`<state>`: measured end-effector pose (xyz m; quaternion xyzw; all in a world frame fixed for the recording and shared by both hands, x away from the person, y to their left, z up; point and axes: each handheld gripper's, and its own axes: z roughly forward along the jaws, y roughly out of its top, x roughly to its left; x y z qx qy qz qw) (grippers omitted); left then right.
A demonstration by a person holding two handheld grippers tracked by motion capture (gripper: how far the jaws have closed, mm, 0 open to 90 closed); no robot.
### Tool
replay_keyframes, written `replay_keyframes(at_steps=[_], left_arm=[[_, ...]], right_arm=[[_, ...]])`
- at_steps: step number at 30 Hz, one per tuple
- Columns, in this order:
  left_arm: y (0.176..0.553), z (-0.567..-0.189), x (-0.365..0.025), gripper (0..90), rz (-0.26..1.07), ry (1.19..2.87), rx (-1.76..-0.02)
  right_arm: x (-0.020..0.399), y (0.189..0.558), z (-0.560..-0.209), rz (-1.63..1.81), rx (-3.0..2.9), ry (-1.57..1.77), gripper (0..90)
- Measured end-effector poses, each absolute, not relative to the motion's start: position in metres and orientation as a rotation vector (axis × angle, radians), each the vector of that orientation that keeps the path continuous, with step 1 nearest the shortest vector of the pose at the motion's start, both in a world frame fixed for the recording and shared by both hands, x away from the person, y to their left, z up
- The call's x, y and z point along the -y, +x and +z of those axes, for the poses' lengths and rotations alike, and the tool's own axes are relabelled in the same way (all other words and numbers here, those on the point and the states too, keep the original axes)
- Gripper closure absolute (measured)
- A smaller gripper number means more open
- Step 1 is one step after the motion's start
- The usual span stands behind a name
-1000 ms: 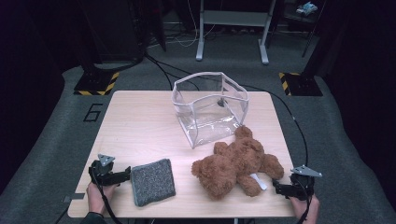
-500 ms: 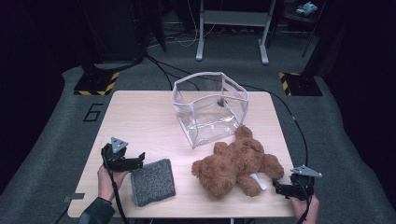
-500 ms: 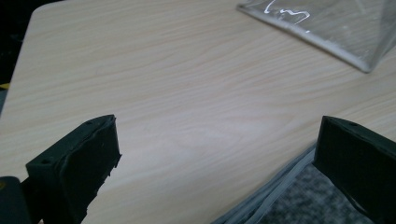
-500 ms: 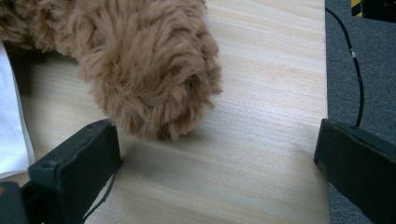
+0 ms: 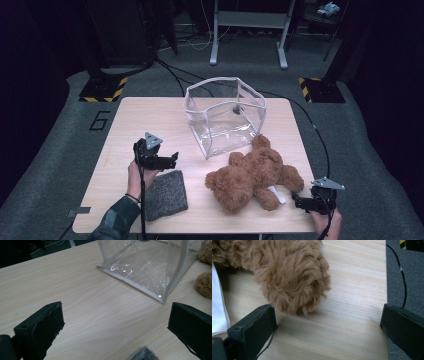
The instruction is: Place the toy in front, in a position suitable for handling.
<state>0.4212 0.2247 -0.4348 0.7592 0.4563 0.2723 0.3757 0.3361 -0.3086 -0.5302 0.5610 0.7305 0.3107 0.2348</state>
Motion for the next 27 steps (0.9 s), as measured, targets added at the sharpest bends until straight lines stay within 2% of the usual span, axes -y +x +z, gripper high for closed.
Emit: replay_keyframes(at_steps=[10, 15, 20, 22, 23, 25, 26, 27], left_arm=[[0.442, -0.430, -0.177, 0.0, 0.670, 2.007, -1.075], [0.455, -0.430, -0.152, 3.1, 0.662, 2.019, -1.047], [0.462, -0.428, -0.131, 11.6, 0.689, 2.012, -1.024], [0.465, -0.427, -0.124, 17.9, 0.701, 1.999, -1.020], [0.466, -0.427, -0.120, 17.9, 0.714, 1.987, -1.028], [0.469, -0.429, -0.113, 25.0, 0.720, 1.976, -1.030], [0.471, -0.430, -0.110, 25.7, 0.732, 1.970, -1.039], [0.472, -0.431, -0.107, 32.3, 0.749, 1.971, -1.034]], right_arm=[[0.309, 0.336, -0.530, 0.855, -2.002, 1.541, 0.0], [0.309, 0.336, -0.530, 0.852, -2.000, 1.542, 0.0], [0.309, 0.336, -0.530, 0.848, -1.999, 1.547, 0.1], [0.308, 0.336, -0.530, 0.848, -1.995, 1.549, 0.1], [0.308, 0.335, -0.530, 0.847, -1.996, 1.548, 0.2], [0.308, 0.335, -0.530, 0.847, -1.996, 1.548, 0.1], [0.308, 0.335, -0.530, 0.847, -1.996, 1.548, 0.1], [0.308, 0.335, -0.530, 0.847, -1.995, 1.548, 0.2]])
